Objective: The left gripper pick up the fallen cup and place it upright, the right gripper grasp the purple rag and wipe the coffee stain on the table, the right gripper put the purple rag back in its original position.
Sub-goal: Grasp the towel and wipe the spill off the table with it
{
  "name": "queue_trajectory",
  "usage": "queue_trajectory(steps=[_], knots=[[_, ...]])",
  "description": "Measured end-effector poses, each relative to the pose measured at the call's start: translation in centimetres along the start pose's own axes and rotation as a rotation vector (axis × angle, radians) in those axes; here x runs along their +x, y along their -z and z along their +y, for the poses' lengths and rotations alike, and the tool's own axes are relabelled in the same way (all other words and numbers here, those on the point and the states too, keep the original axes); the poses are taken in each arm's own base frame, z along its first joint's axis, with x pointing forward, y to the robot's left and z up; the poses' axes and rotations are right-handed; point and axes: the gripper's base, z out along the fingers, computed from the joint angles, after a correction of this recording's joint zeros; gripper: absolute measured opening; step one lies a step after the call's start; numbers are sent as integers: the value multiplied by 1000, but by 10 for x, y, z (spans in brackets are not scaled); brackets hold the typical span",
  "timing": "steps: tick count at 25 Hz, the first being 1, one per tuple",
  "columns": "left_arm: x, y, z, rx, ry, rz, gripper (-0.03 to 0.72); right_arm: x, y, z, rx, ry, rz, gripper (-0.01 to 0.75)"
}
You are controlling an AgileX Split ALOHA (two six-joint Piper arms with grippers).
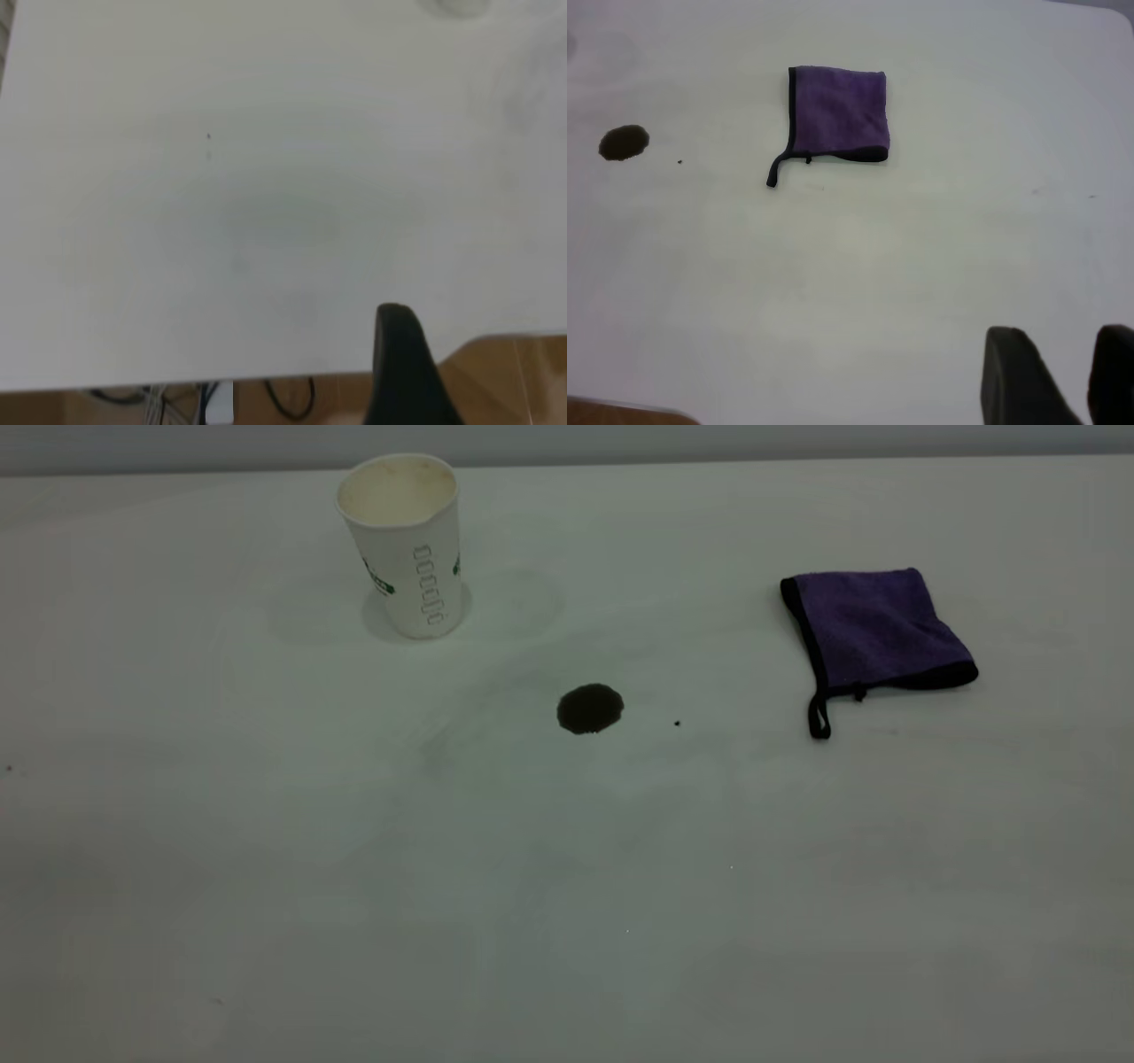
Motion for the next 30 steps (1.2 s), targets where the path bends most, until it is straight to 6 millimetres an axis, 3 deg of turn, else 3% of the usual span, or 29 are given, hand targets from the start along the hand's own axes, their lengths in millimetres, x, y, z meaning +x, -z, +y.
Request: queue_trajectory(steps=[30], knots=[[7, 6, 2, -6, -3, -55, 495, 0, 0, 0, 0, 0, 0, 238]])
